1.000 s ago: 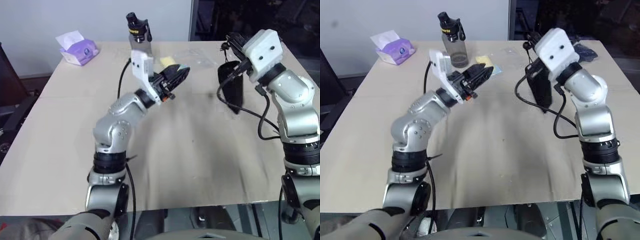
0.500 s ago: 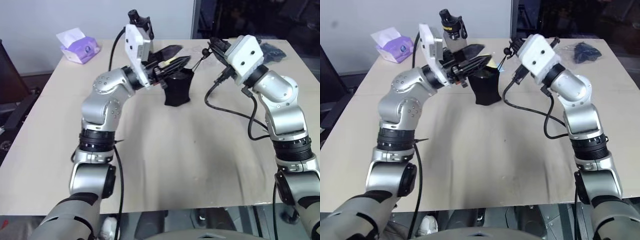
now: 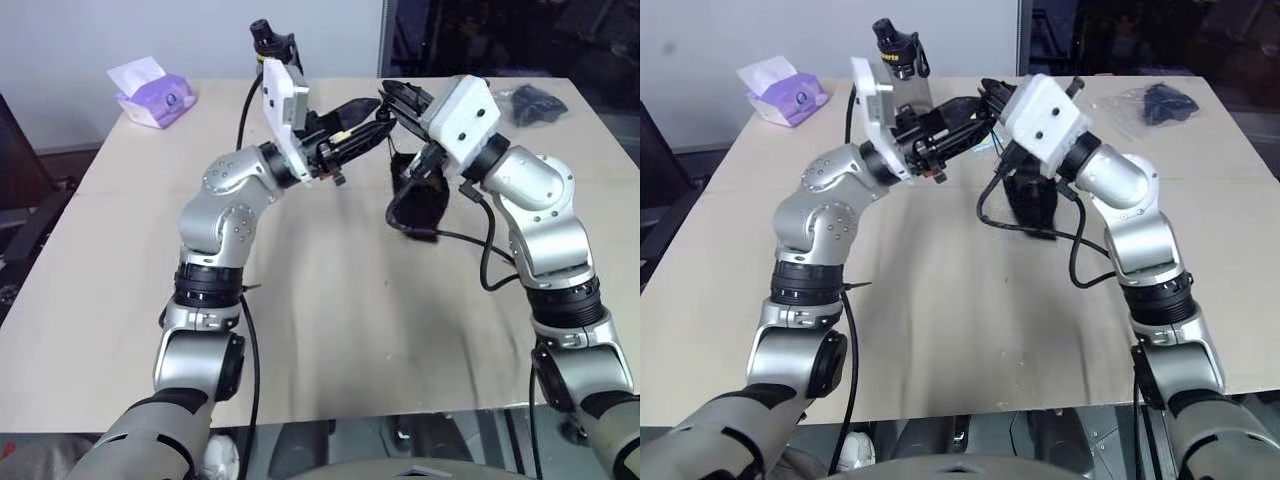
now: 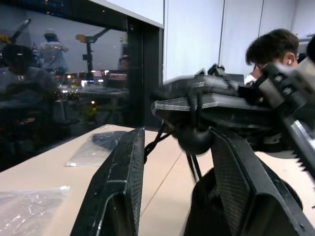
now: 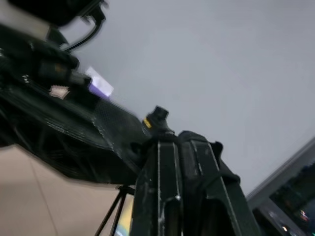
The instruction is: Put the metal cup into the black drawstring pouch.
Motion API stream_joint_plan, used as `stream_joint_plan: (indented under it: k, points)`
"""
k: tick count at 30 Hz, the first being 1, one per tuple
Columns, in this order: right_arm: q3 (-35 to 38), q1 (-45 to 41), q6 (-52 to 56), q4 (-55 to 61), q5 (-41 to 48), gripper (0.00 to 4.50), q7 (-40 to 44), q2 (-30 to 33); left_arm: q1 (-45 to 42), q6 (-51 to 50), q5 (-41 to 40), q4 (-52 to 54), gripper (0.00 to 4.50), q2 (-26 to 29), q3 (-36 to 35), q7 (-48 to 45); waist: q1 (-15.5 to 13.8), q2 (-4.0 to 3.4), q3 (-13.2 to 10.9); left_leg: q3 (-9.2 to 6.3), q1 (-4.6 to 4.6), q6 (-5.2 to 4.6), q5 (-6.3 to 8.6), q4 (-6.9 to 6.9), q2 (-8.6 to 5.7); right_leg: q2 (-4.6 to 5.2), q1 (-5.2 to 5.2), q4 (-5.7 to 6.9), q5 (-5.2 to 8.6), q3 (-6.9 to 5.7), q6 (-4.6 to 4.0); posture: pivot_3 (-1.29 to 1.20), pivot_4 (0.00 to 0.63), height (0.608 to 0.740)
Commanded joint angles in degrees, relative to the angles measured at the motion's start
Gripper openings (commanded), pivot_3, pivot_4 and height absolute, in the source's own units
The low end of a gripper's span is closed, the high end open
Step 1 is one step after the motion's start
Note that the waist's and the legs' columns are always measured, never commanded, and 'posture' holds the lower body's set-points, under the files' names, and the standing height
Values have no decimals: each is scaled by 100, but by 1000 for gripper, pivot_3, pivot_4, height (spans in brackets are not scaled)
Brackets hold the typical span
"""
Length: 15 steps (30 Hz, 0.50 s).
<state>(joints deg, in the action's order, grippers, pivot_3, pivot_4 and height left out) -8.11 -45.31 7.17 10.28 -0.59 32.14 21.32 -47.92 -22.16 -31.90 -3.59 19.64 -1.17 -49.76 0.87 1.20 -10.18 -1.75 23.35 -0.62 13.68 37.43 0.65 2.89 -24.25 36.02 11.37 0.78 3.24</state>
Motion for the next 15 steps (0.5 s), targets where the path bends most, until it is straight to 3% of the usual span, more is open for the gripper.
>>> stream_joint_plan:
  k: [1, 13, 15]
  points:
    - [16, -176, -20, 330, 93, 0, 27, -63, -64, 114, 40, -11, 2060, -61, -12, -34, -4, 0, 0, 0, 0, 0, 0, 0, 0, 0, 0, -1, 0, -1, 0, 0, 150, 740]
    - [-56, -10, -99, 271, -50, 0, 97, -11, -52, -431, -494, 465, 2060, -74, -425, 155, -3, 0, 0, -4, 2, 0, 0, 0, 0, 0, 0, -1, 0, -4, 0, 0, 150, 740]
    - [-61, -17, -117, 246, -80, 0, 85, -15, -35, -489, -509, 502, 1603, -83, -429, 160, -5, 0, 0, -3, 3, 1, 0, 0, 0, 1, 0, -1, 0, -4, 0, 0, 150, 740]
